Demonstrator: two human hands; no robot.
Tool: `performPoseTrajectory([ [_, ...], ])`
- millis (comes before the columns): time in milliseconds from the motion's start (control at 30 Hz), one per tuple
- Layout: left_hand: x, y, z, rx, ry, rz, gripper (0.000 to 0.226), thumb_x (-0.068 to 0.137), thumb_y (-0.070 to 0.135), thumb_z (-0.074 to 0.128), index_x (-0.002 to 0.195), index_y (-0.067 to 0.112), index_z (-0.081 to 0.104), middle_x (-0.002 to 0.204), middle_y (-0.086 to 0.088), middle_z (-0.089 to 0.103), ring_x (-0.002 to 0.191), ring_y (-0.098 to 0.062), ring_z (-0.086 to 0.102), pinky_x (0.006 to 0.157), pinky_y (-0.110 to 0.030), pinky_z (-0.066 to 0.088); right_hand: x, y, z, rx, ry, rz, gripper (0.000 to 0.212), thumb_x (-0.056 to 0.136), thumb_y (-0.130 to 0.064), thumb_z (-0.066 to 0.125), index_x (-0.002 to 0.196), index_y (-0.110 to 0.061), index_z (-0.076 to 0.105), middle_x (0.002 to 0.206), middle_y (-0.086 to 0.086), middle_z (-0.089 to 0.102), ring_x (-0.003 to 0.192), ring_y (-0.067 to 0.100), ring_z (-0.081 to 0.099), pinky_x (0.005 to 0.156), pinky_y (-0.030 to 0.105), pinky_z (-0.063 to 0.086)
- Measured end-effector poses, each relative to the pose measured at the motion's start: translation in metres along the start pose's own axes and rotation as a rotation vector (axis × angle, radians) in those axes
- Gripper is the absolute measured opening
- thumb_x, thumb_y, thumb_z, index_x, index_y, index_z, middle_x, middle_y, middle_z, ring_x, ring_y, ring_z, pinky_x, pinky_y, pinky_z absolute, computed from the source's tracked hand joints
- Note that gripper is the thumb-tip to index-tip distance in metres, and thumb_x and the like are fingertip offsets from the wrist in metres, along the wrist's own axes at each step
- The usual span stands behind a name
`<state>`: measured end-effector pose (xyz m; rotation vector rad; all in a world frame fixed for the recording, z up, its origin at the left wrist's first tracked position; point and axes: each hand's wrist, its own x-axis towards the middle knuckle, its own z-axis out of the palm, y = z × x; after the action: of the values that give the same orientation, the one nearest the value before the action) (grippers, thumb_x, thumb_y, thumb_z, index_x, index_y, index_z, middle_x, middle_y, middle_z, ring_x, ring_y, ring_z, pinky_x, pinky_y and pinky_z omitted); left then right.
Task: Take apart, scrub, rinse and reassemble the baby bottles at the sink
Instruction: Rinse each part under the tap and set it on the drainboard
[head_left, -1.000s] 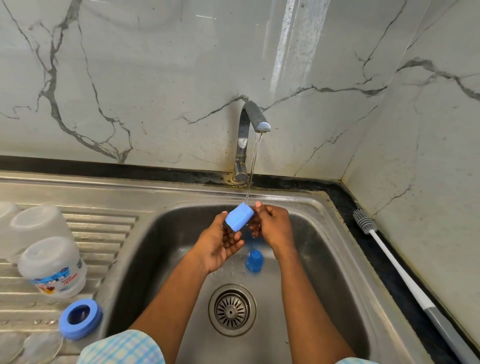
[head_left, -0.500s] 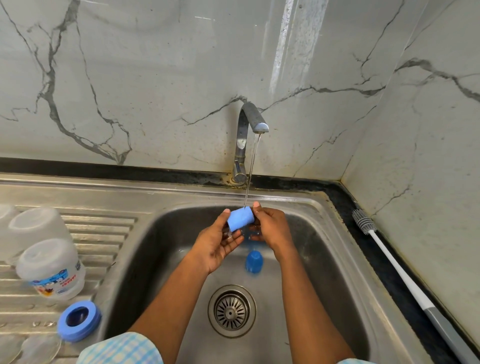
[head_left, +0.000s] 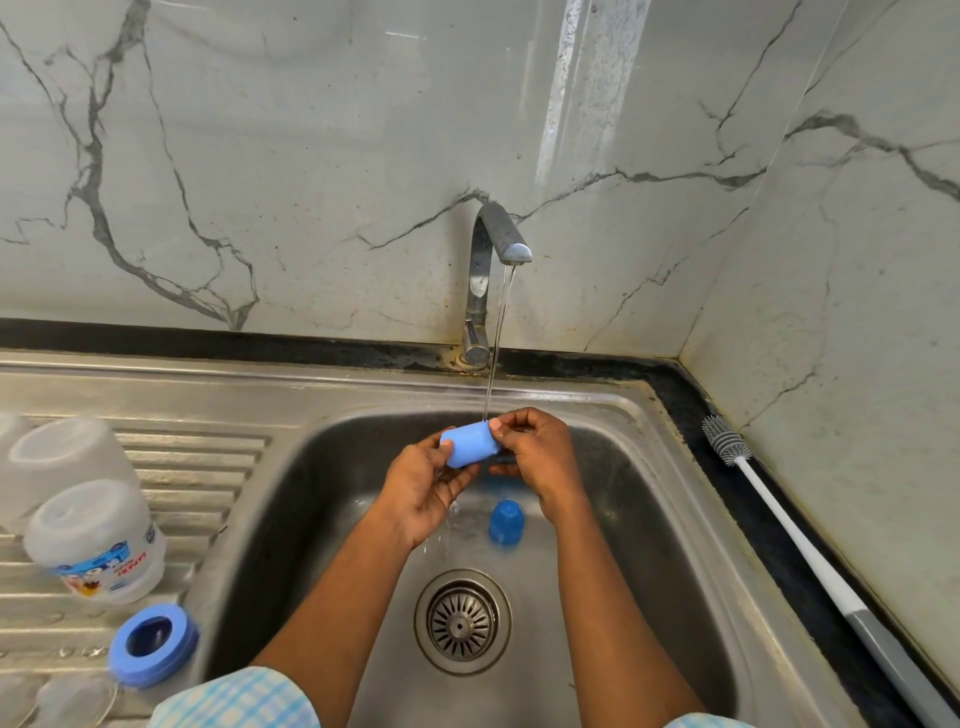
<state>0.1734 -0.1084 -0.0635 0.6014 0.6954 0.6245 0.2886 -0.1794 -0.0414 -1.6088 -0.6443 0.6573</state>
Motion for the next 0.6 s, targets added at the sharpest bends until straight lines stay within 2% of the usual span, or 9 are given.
performPoseTrajectory([
  [133,-0.001,0.001,0.0,-0.032,0.034,-0.045,0.034,0.104,0.014,0.043,0.132,-0.004,0.051,0.121,-0.03,0.063,0.104,-0.036,0.067,0.082,-0.037,0.058,-0.003,-0.001,0.001,-0.036,-0.004,-0.025,0.014,0.099,-0.015,0.057,0.104,-0.006,0.067,0.094,0.005,0.069,0.081,0.014,0.066,0.056,0.016,0.054],
  [200,-0.004,0.0,0.004,0.013,0.04,0.035,0.031,0.102,0.013,0.05,0.131,0.002,0.053,0.12,-0.023,0.064,0.101,-0.03,0.067,0.079,-0.034,0.058,0.0,0.0,0.001,-0.071,0.03,0.016,0.016,0.101,-0.012,0.051,0.101,-0.008,0.067,0.098,0.009,0.068,0.078,0.015,0.066,0.056,0.02,0.055],
  [233,-0.005,-0.001,0.004,0.071,0.052,0.115,0.034,0.098,0.009,0.057,0.132,0.006,0.053,0.12,-0.019,0.064,0.102,-0.027,0.067,0.079,-0.032,0.058,0.001,0.001,0.001,-0.107,0.041,0.034,0.016,0.101,-0.012,0.05,0.102,-0.011,0.066,0.103,0.009,0.067,0.083,0.016,0.066,0.061,0.023,0.058],
  [300,-0.003,-0.005,0.003,0.281,0.103,0.32,0.058,0.087,0.0,0.07,0.138,0.014,0.046,0.117,-0.012,0.065,0.104,-0.022,0.066,0.08,-0.028,0.056,0.003,0.003,0.002,-0.208,0.036,0.055,0.021,0.1,-0.008,0.049,0.114,-0.014,0.064,0.116,0.008,0.065,0.1,0.021,0.064,0.08,0.032,0.059],
  [367,-0.001,-0.009,0.001,0.524,0.126,0.48,0.082,0.078,-0.004,0.077,0.144,0.023,0.037,0.111,-0.003,0.067,0.103,-0.015,0.065,0.084,-0.025,0.054,0.004,0.005,0.005,-0.35,-0.016,0.035,0.041,0.095,0.002,0.048,0.132,-0.012,0.057,0.133,0.009,0.061,0.119,0.023,0.059,0.098,0.034,0.051],
  [400,0.0,-0.01,0.001,0.619,0.123,0.526,0.09,0.076,-0.006,0.079,0.146,0.027,0.033,0.11,0.001,0.067,0.104,-0.011,0.064,0.087,-0.025,0.053,0.002,0.006,0.006,-0.415,-0.068,0.017,0.05,0.092,0.007,0.049,0.137,-0.013,0.053,0.138,0.007,0.058,0.124,0.022,0.056,0.101,0.033,0.048],
  [500,0.001,-0.014,0.0,0.767,0.065,0.577,0.1,0.077,-0.008,0.076,0.152,0.034,0.024,0.114,0.005,0.067,0.107,-0.01,0.063,0.087,-0.025,0.056,-0.003,0.007,0.008,-0.459,-0.245,-0.036,0.057,0.085,0.009,0.058,0.136,-0.017,0.054,0.131,0.004,0.062,0.116,0.02,0.06,0.099,0.035,0.051],
  [600,0.001,-0.015,-0.001,0.789,0.017,0.568,0.101,0.079,-0.007,0.074,0.153,0.036,0.021,0.116,0.004,0.065,0.107,-0.011,0.064,0.078,-0.02,0.057,-0.005,0.008,0.007,-0.485,-0.263,-0.04,0.048,0.084,0.0,0.07,0.128,-0.015,0.059,0.118,0.004,0.067,0.105,0.019,0.064,0.093,0.034,0.054],
])
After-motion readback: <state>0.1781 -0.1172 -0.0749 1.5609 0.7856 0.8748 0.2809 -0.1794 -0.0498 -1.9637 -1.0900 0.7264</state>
